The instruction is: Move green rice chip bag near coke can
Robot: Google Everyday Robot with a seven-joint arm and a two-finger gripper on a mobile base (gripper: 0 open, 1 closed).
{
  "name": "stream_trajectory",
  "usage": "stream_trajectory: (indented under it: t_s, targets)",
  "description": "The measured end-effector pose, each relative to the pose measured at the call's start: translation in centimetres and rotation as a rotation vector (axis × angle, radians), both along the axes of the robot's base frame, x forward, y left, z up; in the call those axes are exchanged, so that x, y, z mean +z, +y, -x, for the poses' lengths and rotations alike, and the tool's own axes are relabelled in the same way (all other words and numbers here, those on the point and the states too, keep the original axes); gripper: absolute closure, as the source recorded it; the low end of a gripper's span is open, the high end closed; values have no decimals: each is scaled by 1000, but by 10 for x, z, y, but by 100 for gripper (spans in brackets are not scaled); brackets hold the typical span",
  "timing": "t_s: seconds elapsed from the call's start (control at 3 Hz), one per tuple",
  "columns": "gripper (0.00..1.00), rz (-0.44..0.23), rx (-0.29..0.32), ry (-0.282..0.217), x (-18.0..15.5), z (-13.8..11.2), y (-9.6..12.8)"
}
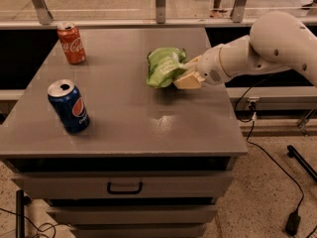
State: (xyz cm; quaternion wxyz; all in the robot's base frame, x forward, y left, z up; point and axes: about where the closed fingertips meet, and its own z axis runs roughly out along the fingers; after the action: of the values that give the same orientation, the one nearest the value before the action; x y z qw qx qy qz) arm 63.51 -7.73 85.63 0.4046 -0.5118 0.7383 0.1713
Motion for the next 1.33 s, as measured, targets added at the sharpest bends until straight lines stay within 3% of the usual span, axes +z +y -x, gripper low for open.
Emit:
stream_trajectory:
  t_s: [0.33,0.67,1.0,1.33]
  targets:
    - [100,-58,-13,-81,19,-15,14]
    - [100,-93,1,-147,40,-35,31]
    - [100,-104,37,-179,55,-58,55]
    - [100,-108,90,-180,59,-75,88]
